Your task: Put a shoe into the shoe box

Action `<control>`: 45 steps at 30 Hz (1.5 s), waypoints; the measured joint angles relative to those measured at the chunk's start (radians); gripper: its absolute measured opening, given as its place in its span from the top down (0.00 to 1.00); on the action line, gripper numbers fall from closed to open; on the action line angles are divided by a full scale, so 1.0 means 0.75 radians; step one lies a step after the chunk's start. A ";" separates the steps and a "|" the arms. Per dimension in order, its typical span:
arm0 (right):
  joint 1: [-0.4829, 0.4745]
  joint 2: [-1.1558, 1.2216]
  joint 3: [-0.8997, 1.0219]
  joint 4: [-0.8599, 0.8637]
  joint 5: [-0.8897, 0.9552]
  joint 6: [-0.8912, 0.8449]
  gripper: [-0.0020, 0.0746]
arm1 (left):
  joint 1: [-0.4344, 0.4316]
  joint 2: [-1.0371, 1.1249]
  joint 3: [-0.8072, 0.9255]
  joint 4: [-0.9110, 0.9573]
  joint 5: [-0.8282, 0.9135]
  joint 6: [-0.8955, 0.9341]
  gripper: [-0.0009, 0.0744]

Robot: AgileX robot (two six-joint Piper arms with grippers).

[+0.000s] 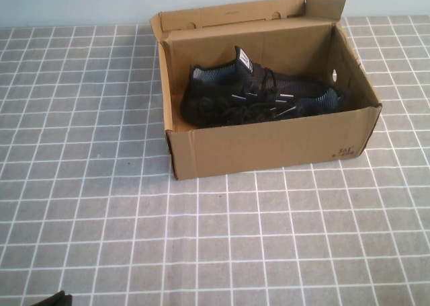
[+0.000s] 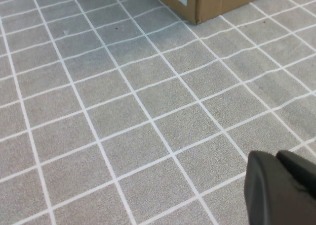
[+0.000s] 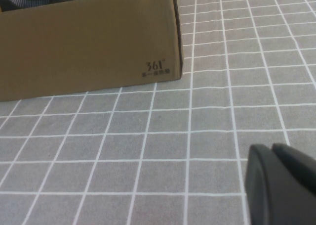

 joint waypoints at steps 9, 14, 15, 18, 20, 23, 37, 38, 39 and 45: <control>0.000 0.000 0.000 0.000 0.000 0.000 0.99 | 0.008 0.000 0.000 0.005 -0.045 0.000 0.99; 0.000 0.000 0.000 0.000 0.000 0.001 0.99 | 0.169 -0.061 0.000 -0.066 -0.316 -0.009 0.99; 0.000 0.000 0.000 0.000 0.000 0.001 0.99 | 0.220 -0.087 0.000 -0.082 -0.363 -0.022 0.99; 0.000 0.000 0.000 0.000 0.000 0.001 0.99 | 0.347 -0.179 0.000 -0.104 -0.418 -0.044 0.99; 0.000 0.000 0.000 0.000 0.000 0.001 0.99 | 0.398 -0.248 0.000 -0.113 -0.399 -0.047 0.99; 0.000 0.000 0.000 0.000 0.002 0.003 0.99 | 0.440 -0.309 0.000 -0.146 -0.290 -0.049 0.99; 0.000 -0.002 0.000 0.003 0.003 0.003 0.99 | 0.452 -0.318 0.000 -0.116 0.171 -0.049 0.99; 0.000 -0.002 0.000 0.003 0.003 0.003 0.99 | 0.452 -0.318 0.000 -0.116 0.171 -0.049 0.99; 0.000 -0.002 0.000 0.003 0.003 0.003 0.99 | 0.452 -0.318 0.000 -0.116 0.171 -0.049 0.99; 0.000 -0.002 0.000 0.003 0.003 0.003 0.99 | 0.452 -0.318 0.000 -0.113 0.171 -0.049 0.99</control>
